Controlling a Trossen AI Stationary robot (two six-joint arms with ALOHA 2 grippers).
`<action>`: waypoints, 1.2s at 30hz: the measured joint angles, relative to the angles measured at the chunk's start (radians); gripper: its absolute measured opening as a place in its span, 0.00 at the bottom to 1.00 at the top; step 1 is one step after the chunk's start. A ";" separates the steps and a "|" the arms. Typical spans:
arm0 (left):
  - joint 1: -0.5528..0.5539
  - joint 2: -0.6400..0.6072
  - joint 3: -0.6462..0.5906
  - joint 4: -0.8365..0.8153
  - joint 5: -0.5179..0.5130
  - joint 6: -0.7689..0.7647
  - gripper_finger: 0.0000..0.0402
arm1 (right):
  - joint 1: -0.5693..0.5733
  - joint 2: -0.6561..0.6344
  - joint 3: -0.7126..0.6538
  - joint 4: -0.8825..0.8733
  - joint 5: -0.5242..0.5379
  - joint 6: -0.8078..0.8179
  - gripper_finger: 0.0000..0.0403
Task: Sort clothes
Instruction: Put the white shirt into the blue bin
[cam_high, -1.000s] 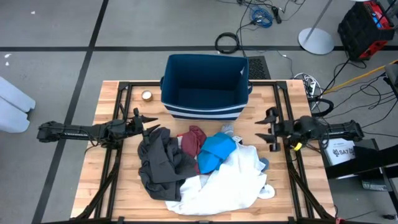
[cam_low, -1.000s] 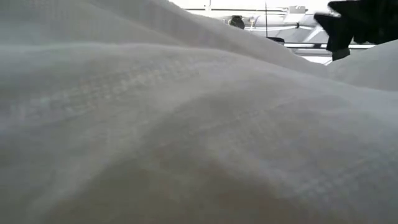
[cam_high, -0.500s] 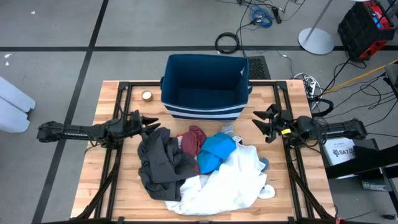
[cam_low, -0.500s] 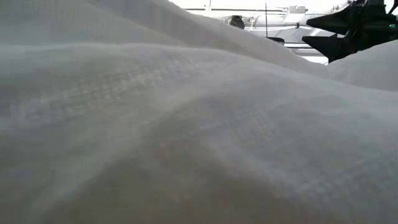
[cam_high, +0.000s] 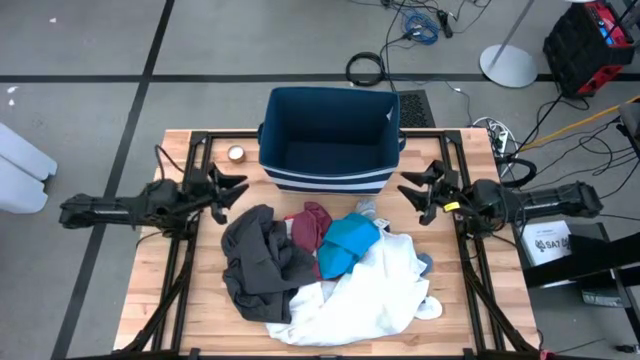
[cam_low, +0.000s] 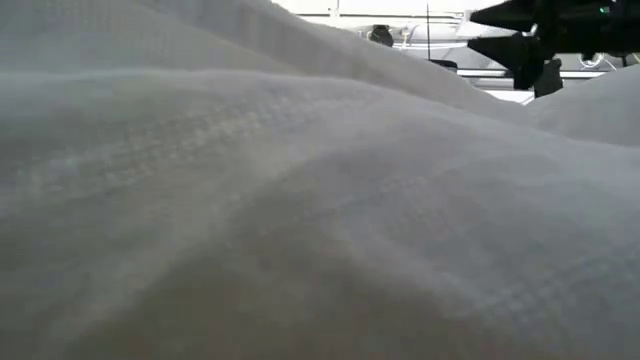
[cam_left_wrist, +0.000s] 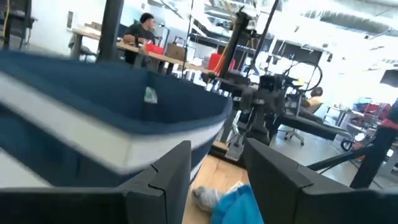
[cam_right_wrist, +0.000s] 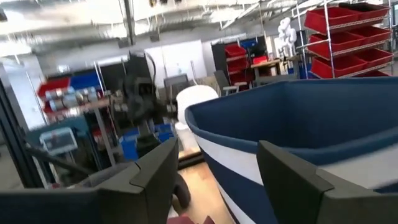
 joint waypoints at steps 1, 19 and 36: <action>-0.001 0.006 0.035 -0.046 0.018 0.008 0.40 | 0.000 0.023 0.021 -0.015 -0.008 -0.003 0.52; -0.131 0.462 0.353 -0.220 0.067 0.040 0.40 | 0.103 0.376 0.204 -0.047 -0.293 0.114 0.52; -0.303 0.694 0.507 -0.227 0.050 0.158 0.40 | 0.303 0.680 0.405 -0.317 -0.440 0.167 0.52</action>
